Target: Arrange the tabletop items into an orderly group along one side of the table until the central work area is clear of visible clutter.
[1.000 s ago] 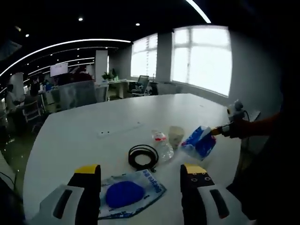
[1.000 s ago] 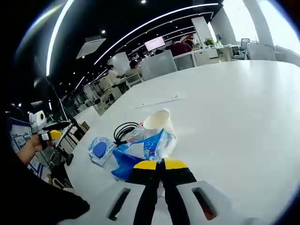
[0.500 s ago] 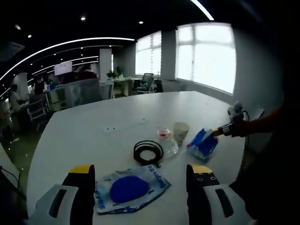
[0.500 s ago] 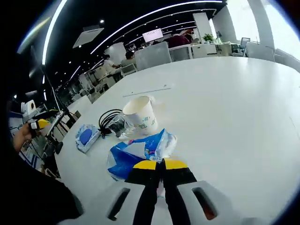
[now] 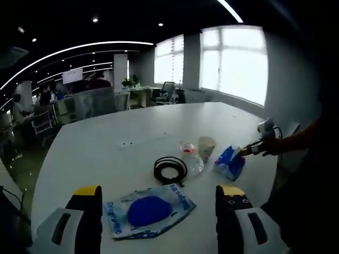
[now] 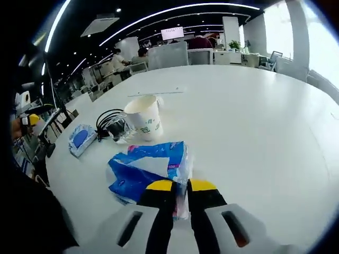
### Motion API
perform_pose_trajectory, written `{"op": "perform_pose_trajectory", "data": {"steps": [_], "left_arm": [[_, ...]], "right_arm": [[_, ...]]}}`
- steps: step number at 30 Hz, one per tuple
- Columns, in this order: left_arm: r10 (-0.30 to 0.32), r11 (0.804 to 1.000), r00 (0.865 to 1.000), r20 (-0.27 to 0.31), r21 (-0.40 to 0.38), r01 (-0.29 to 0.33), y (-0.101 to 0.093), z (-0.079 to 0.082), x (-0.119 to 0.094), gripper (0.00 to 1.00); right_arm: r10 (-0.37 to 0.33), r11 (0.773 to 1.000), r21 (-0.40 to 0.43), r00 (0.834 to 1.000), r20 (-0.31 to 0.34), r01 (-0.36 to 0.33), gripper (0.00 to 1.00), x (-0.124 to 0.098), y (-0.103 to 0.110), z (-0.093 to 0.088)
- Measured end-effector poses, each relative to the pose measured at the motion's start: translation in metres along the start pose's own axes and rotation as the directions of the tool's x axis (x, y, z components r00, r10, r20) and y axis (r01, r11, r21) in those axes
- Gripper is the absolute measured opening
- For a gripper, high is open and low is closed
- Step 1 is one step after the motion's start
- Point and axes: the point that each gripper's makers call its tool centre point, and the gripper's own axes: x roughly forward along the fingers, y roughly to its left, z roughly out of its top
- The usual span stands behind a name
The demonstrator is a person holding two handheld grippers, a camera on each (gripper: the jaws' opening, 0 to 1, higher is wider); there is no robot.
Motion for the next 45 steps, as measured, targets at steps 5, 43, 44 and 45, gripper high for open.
{"op": "perform_pose_trajectory", "data": {"steps": [5,43,44,45], "left_arm": [[-0.004,1.0,1.0,0.002,0.001,0.004,0.003,-0.001,0.0,0.9],[-0.013,1.0,0.997,-0.08,-0.006,0.013,0.04,-0.041,0.008,0.97],[-0.011,1.0,0.997,-0.081,-0.005,0.01,0.042,-0.043,0.008,0.96],[-0.009,1.0,0.996,-0.09,-0.008,0.009,0.045,-0.046,0.009,0.95]], "right_arm": [[0.001,0.998,0.066,0.999,0.05,-0.004,0.14,-0.003,-0.001,0.006],[0.181,0.983,-0.006,0.975,0.132,-0.182,0.73,0.005,0.148,0.047],[0.196,0.98,-0.006,0.972,0.127,-0.196,0.71,0.007,0.153,0.047],[0.208,0.978,-0.004,0.971,0.122,-0.209,0.69,0.008,0.16,0.048]]}}
